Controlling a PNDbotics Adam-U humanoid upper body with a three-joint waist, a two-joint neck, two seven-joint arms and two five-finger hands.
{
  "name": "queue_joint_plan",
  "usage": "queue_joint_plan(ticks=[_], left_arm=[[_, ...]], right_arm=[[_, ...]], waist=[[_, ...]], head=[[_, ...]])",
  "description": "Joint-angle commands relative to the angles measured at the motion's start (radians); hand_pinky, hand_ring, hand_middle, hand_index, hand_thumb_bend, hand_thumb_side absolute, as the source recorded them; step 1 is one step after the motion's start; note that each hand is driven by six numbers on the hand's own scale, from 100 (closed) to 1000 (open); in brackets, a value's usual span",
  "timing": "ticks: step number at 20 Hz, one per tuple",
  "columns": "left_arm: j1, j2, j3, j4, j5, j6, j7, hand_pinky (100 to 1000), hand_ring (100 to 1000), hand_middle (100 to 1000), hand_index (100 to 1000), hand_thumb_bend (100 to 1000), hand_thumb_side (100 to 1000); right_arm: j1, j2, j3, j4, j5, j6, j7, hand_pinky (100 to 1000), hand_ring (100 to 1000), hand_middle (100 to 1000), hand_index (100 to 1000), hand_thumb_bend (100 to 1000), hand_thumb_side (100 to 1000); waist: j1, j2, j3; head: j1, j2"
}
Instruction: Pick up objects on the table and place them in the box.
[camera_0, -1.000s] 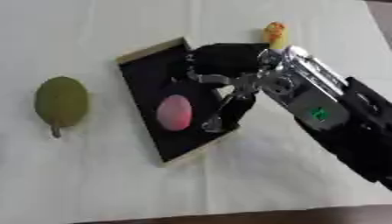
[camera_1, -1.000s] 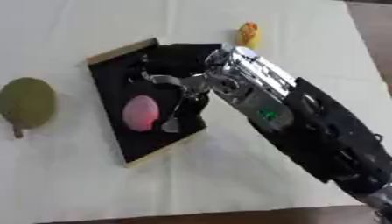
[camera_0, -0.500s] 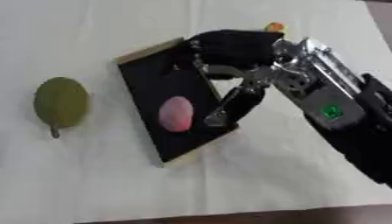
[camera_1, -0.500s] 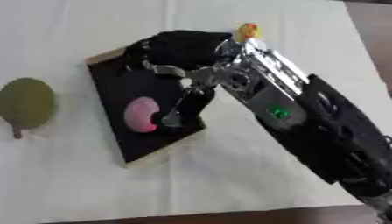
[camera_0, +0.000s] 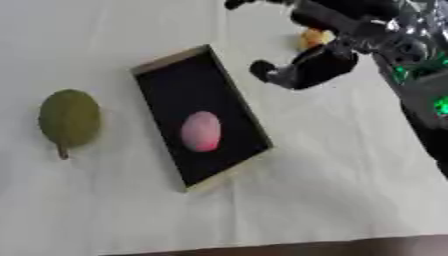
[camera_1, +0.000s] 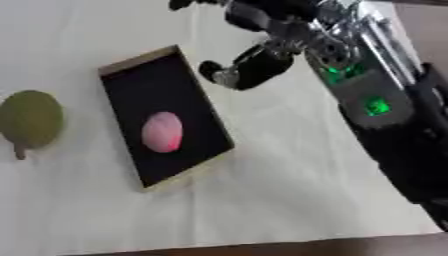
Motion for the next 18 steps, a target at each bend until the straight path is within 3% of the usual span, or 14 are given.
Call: queue_joint_plan(ticks=[1, 9, 18], left_arm=[[-0.003, 0.014, 0.01, -0.017, -0.005, 0.0, 0.002, 687, 810, 823, 815, 461, 669], [-0.005, 0.014, 0.009, -0.017, -0.005, -0.001, 0.001, 688, 811, 823, 815, 460, 668], [-0.009, 0.014, 0.008, -0.017, -0.003, -0.002, 0.0, 688, 812, 824, 815, 460, 669]], right_arm=[[-0.011, -0.044, -0.049, 0.08, 0.02, 0.032, -0.044, 895, 842, 803, 879, 307, 100], [-0.026, -0.028, -0.09, 0.358, 0.097, 0.035, -0.133, 896, 843, 803, 879, 306, 148], [-0.041, -0.005, -0.095, 0.521, 0.109, 0.015, -0.15, 896, 843, 801, 882, 299, 191]], waist=[[0.009, -0.02, 0.0], [0.015, -0.015, -0.001], [0.018, -0.014, 0.001]], head=[[0.0, -0.013], [-0.003, -0.012], [-0.005, -0.015]])
